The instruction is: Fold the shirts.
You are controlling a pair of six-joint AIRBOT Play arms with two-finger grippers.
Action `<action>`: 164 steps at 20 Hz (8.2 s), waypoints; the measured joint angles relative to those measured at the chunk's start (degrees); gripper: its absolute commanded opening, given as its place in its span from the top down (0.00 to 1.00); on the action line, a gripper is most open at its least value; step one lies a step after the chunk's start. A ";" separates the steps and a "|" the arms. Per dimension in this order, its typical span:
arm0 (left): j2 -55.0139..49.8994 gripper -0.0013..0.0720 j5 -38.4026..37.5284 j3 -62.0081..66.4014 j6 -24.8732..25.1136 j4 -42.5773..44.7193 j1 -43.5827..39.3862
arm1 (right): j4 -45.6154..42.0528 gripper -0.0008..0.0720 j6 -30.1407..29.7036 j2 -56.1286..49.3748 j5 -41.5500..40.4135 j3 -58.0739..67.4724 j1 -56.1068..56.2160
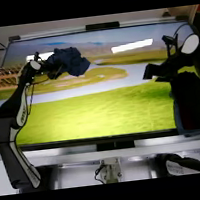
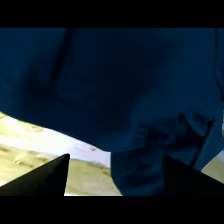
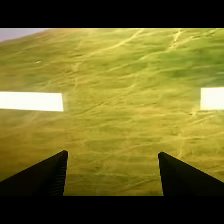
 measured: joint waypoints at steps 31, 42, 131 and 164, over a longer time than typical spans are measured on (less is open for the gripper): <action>51.52 0.94 -14.49 -14.12 13.29 12.63 -30.75 | -7.15 0.29 -6.80 31.32 12.00 -0.04 0.00; 50.07 0.01 9.25 -47.74 -5.75 12.90 -42.84 | 2.10 0.08 -7.10 31.19 7.89 -23.19 0.00; 47.23 0.00 -23.12 -47.04 7.89 25.68 -3.08 | 6.49 0.22 -12.76 -6.10 -3.61 -1.79 3.08; 54.99 0.93 10.95 -76.76 19.78 -19.65 -13.25 | 16.46 0.90 -7.26 -2.25 -20.44 -37.53 12.33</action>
